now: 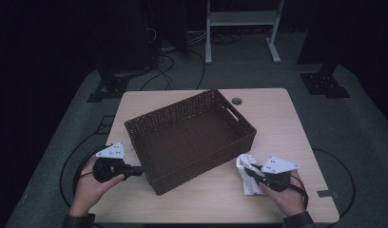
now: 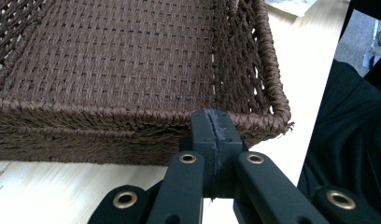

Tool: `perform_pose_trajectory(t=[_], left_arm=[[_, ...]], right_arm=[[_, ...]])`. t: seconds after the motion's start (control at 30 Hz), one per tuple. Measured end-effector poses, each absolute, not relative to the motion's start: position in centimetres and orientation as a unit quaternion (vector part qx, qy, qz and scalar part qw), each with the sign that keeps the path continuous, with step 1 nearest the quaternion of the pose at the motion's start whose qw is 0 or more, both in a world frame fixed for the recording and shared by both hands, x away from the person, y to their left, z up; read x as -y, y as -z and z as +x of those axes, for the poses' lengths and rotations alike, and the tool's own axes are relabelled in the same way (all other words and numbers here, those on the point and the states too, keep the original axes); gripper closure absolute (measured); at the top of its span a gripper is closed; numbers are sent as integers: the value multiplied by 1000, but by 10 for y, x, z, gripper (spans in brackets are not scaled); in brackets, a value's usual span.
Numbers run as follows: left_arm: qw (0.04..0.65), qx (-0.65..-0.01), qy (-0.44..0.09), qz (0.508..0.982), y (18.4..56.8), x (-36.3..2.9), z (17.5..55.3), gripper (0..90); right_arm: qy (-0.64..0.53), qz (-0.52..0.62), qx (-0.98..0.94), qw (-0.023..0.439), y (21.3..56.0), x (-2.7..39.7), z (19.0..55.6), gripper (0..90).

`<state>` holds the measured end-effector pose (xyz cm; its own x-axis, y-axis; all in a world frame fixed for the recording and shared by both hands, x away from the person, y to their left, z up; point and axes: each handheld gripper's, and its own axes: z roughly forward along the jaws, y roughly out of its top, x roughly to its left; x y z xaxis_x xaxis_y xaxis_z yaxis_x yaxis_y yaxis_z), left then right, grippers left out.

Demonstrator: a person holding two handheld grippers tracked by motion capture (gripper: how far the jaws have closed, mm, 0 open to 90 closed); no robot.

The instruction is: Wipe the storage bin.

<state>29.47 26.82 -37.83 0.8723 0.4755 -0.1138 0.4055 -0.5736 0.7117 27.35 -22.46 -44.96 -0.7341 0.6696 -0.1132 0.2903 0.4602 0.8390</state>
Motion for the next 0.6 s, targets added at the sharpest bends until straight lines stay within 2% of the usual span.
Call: perform_pose_trajectory(t=[0.6], left_arm=[[404,-207,-25,890,380,-233,298,896]], right_arm=[[-426,293,-826,223,449,225,273,776]])
